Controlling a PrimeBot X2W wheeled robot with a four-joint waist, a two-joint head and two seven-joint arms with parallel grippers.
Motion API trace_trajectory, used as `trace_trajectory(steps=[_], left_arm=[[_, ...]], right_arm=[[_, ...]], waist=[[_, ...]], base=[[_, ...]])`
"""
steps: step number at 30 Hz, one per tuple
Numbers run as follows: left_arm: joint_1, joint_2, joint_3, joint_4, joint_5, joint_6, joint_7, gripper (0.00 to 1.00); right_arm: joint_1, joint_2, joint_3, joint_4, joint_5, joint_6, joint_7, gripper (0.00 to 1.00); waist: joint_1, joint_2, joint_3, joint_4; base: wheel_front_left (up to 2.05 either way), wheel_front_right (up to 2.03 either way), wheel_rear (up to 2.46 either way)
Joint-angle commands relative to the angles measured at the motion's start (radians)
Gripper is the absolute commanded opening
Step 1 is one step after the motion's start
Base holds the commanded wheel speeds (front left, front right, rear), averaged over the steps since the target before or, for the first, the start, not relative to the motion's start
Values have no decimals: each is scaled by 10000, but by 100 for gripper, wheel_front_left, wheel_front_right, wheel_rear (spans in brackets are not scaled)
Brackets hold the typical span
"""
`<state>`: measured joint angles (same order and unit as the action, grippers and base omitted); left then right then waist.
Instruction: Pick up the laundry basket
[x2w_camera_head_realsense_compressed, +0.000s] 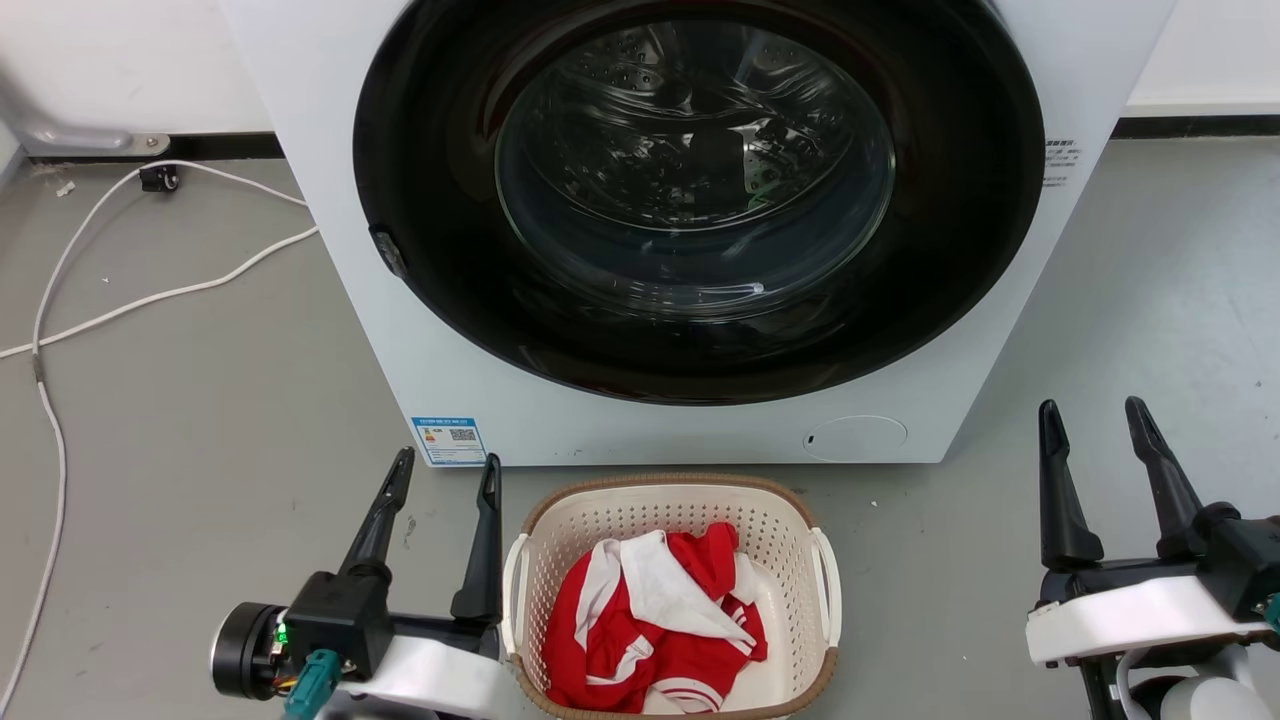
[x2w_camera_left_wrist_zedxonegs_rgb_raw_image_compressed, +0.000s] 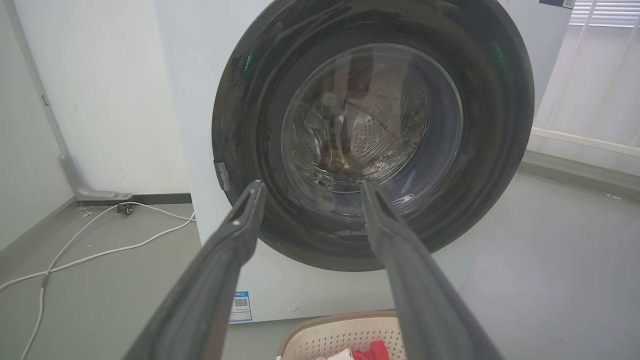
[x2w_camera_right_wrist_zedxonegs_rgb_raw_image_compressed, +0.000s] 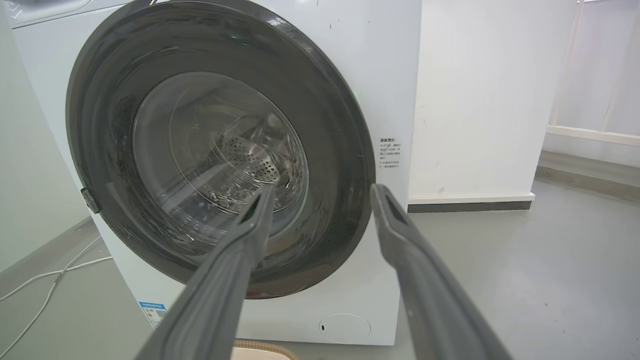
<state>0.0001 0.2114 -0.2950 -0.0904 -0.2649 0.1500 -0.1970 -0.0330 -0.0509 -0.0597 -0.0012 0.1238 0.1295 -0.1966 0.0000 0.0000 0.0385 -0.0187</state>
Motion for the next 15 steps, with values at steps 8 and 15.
trace_trajectory(steps=[8,15], left_arm=[[99,-201,202,-382,94,-199,-242,100],[510,-942,1261,-234,-68,-1314,-379,100]], right_arm=[[38,0,-60,-258,-188,10,-261,100],[143,5,-98,358,672,11,-384,100]], waist=[[0,0,16,-17],[0,0,19,-22]], base=[[0,0,0],[0,0,0]])
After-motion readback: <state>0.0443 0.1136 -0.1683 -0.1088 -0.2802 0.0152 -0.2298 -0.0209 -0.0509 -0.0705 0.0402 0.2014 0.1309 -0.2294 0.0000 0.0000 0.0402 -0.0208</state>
